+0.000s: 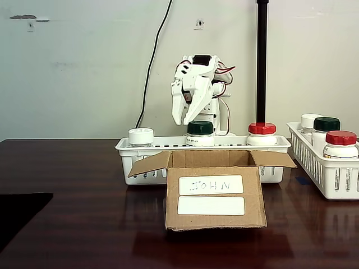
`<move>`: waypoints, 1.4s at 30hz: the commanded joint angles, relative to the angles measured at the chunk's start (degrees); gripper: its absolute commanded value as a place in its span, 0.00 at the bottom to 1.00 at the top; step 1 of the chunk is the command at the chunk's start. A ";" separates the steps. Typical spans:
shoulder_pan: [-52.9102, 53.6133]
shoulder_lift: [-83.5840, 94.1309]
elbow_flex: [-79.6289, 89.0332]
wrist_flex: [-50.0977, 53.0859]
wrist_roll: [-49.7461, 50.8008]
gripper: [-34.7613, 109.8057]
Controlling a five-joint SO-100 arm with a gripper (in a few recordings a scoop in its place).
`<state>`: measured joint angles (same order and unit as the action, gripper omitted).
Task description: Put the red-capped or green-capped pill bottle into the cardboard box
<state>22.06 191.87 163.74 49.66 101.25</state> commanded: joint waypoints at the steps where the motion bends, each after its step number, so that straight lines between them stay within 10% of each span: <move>1: -2.81 4.04 -8.09 3.87 0.26 0.49; 8: -12.83 -8.53 -19.25 2.55 -5.45 0.64; 29: -18.81 -49.39 -16.87 -40.61 -1.32 0.65; 42: -10.90 -46.14 -17.05 -35.95 4.22 0.65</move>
<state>8.09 140.98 149.77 11.25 103.62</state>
